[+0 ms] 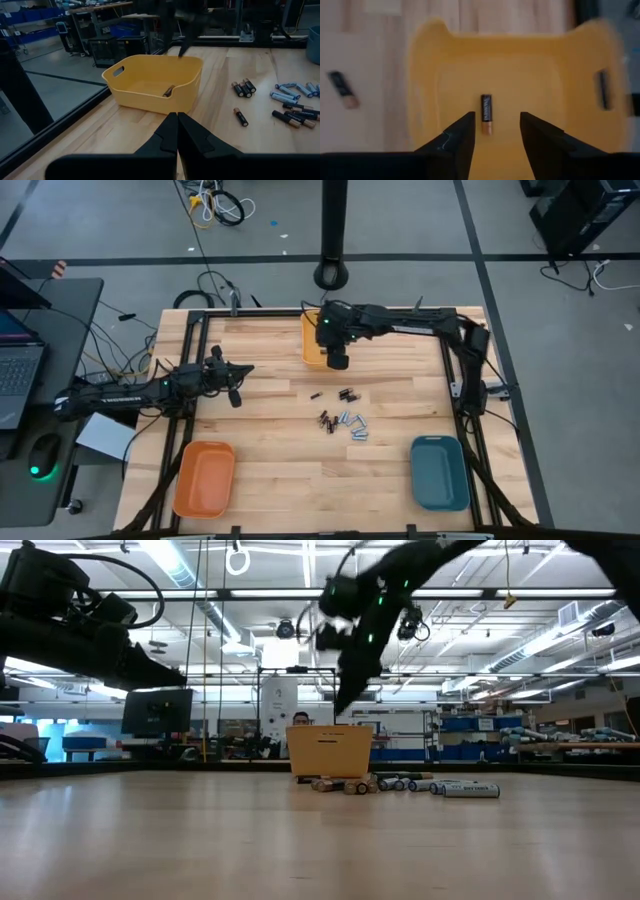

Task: Sort batteries
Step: Put the white battery into the blue bin

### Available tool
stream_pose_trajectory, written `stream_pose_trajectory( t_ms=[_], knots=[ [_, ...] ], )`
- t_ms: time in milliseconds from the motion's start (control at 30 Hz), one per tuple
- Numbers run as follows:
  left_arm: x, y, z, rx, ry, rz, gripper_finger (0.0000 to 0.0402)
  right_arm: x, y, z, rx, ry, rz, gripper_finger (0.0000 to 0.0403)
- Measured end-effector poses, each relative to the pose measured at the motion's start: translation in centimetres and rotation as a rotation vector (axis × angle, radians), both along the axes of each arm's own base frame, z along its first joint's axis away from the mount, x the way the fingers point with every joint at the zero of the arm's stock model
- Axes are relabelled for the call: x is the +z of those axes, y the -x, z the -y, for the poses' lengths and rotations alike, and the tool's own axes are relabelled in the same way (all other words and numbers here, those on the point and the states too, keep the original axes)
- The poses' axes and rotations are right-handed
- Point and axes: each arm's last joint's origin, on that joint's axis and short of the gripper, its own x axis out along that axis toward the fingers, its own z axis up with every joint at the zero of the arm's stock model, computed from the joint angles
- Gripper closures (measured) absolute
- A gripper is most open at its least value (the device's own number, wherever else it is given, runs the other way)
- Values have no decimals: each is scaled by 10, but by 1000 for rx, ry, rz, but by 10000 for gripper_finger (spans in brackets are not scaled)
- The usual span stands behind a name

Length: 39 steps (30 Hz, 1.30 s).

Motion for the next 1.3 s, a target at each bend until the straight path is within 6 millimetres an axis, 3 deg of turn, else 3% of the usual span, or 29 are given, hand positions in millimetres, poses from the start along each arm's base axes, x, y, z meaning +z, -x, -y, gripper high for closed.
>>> stream_pose_trajectory(
  t_ms=[167,233,333,567,733,867,1133,1300],
  knots=[
    [0,0,0,0,1,-3,389,45,17,-28,16,35,103,302],
    [0,0,0,0,1,-3,389,49,24,-39,27,19,123,341],
    [0,0,0,0,0,-3,389,35,35,-54,55,-27,120,390],
    [0,0,0,0,0,-1,389,-7,63,-76,46,-64,286,385],
    [2,0,0,0,-3,17,389,-26,81,-78,53,-2,524,389],
    [3,0,0,0,-5,27,389,-40,96,-77,43,15,583,371],
    [2,0,0,0,-5,24,389,-56,109,-96,61,-212,407,360],
    [2,0,0,1,6,27,389,-72,109,-116,112,-250,275,323]
  ],
)
